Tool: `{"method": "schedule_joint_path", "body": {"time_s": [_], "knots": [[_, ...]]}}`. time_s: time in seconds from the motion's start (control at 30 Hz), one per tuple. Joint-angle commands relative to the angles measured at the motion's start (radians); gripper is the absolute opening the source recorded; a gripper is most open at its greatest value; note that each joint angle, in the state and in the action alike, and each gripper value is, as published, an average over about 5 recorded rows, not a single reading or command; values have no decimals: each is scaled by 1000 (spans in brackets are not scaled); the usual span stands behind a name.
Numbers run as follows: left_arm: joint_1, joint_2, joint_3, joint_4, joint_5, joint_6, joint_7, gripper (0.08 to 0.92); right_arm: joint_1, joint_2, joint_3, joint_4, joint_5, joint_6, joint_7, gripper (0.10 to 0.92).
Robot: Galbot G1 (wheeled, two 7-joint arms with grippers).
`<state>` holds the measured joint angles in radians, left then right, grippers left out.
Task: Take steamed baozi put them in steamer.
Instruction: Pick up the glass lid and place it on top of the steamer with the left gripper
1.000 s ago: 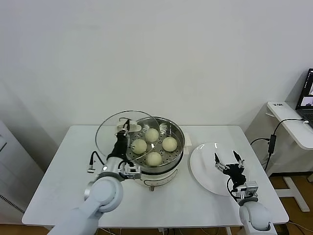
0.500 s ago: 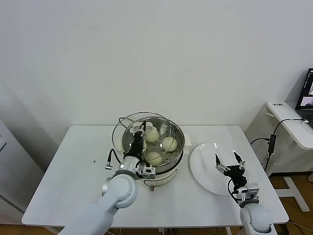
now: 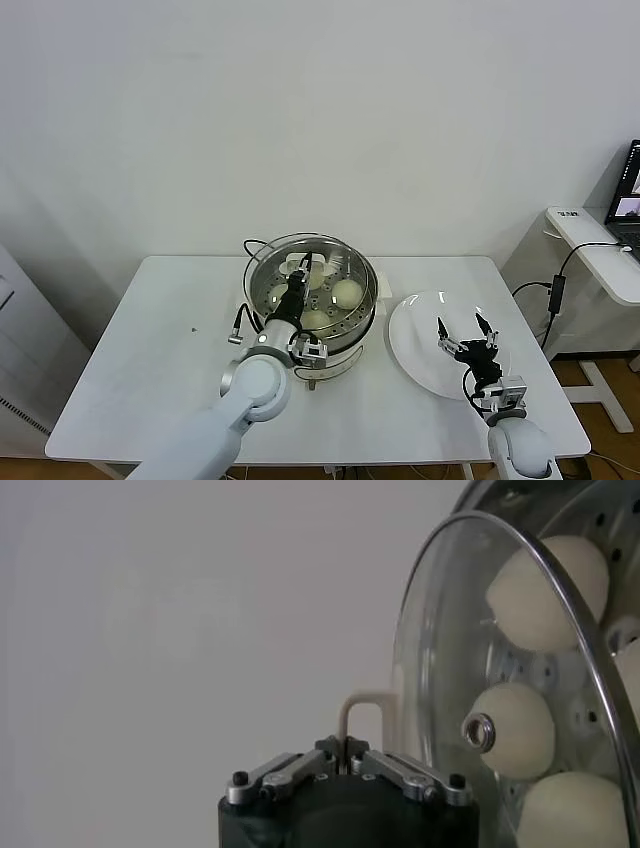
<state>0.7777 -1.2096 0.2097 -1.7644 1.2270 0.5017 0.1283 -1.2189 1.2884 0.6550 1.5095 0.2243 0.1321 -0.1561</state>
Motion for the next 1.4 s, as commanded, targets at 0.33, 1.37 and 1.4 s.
{"method": "schedule_joint_path", "body": {"time_s": [0.33, 1.37, 1.4], "knots": [[-2, -20, 17, 29, 1, -13, -11, 105, -2, 7, 4, -3, -6, 4, -2, 823], [47, 5, -17, -106, -334, 27, -5, 225, 4, 6, 12, 3, -15, -2, -26, 823], [54, 14, -27, -139, -377, 24, 0, 260, 4, 4, 13, 3, -14, -3, -28, 823]]}}
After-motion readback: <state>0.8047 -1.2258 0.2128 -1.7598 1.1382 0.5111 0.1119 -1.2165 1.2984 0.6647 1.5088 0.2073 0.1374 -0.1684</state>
